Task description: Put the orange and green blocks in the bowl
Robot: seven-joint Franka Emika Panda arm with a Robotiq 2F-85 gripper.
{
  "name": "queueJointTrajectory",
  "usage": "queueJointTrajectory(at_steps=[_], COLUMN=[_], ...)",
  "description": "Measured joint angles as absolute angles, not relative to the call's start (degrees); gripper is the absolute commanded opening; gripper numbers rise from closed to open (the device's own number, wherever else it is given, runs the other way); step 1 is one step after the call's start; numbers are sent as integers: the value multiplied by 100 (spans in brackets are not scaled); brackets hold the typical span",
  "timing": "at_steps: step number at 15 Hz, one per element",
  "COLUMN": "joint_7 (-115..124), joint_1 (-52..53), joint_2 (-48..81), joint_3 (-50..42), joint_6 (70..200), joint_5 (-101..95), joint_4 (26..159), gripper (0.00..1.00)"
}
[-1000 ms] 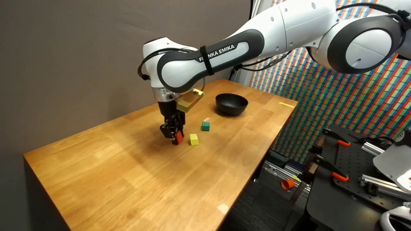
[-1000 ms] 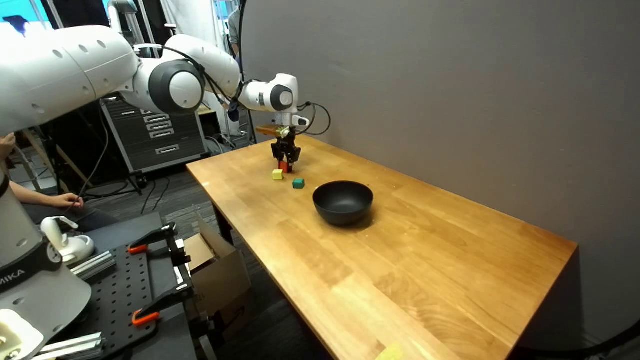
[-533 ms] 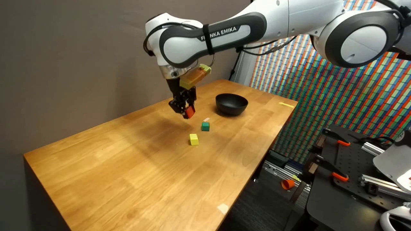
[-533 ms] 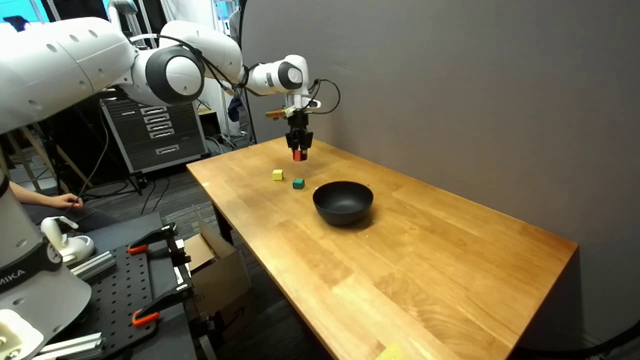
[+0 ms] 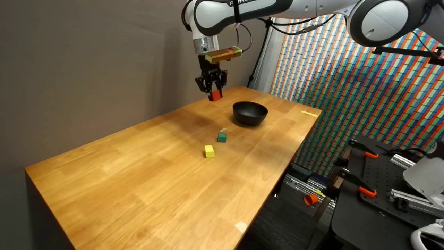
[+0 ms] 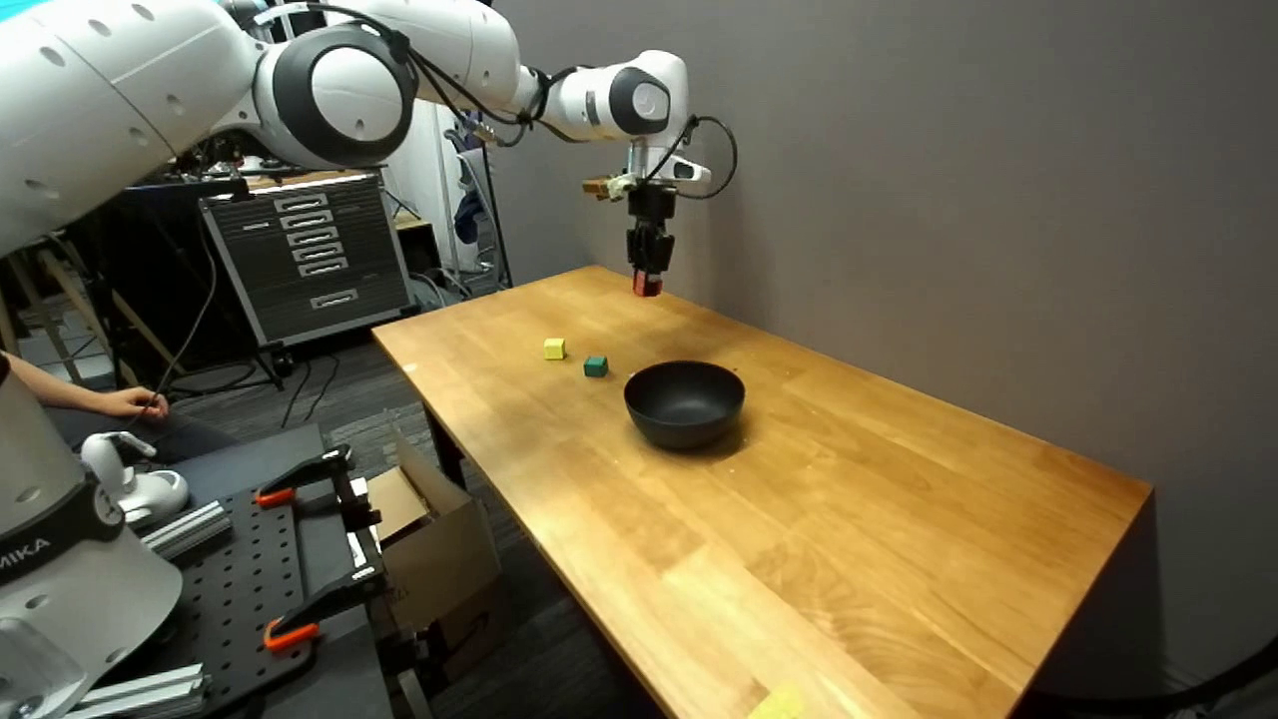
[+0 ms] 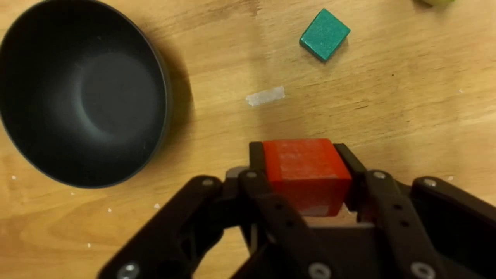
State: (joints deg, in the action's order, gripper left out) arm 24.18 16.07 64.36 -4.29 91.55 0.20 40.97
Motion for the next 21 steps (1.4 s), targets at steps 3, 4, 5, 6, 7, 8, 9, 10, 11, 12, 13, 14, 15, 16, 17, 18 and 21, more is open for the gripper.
queueJointTrajectory(at_steps=[3, 4, 5, 6, 7, 8, 9, 10, 11, 12, 13, 14, 15, 16, 17, 18, 21], joint_7=[2884, 3043, 3204, 3360, 3505, 3628, 3744, 3849, 3950, 4054, 4155, 4235, 4296, 4347, 4397, 4445, 4512], joint_1=[1466, 1459, 1460, 1464, 1470, 1471, 1471, 1471, 1460, 1442, 1420, 1392, 1348, 1293, 1232, 1164, 933], joint_2=[5998, 5834, 5672, 5513, 5351, 5188, 5029, 4876, 4724, 4574, 4430, 4289, 4151, 4019, 3893, 3769, 3404], joint_3=[-423, -427, -432, -441, -462, -484, -508, -541, -553, -557, -568, -577, -580, -581, -583, -586, -592], joint_6=[9264, 9306, 9387, 9479, 9561, 9630, 9704, 9796, 9889, 10002, 10115, 10227, 10357, 10500, 10635, 10767, 11262], joint_5=[319, 360, 367, 367, 367, 366, 366, 364, 342, 317, 285, 263, 262, 262, 262, 262, 272], joint_4=[4702, 4935, 5168, 5397, 5634, 5876, 6122, 6367, 6613, 6867, 7120, 7379, 7653, 7929, 8202, 8485, 9360], gripper=[21, 21, 21, 21, 21, 21, 21, 21, 21, 21, 21, 21, 21, 21, 21, 21, 21])
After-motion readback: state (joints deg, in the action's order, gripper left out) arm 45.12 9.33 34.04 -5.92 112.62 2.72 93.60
